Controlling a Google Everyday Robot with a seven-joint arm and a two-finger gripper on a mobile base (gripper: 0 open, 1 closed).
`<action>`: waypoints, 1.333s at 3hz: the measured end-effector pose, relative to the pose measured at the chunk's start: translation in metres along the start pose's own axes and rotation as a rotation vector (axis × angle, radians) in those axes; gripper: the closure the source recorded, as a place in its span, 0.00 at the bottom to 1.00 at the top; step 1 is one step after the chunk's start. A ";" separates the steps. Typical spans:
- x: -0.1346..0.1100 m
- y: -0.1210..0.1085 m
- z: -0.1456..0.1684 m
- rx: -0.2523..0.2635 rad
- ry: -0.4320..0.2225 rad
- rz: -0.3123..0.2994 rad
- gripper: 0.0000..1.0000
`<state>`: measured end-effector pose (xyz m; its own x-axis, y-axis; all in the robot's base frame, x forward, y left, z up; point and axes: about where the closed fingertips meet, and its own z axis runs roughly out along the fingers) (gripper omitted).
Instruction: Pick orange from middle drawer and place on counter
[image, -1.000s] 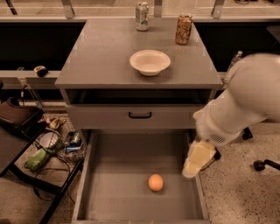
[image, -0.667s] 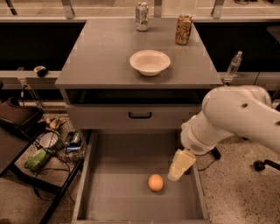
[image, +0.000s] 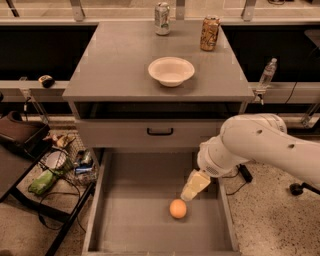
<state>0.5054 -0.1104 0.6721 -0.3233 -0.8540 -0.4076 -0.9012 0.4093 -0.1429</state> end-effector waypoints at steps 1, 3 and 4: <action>0.014 0.001 0.027 -0.013 0.024 0.030 0.00; 0.078 -0.003 0.126 -0.005 0.076 0.063 0.00; 0.094 0.000 0.169 -0.015 0.065 0.069 0.00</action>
Offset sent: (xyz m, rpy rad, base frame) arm 0.0116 -0.0262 -0.1665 -0.0677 0.0553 -0.0858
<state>0.5240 -0.1368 0.4809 -0.4023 -0.8431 -0.3568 -0.8801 0.4635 -0.1031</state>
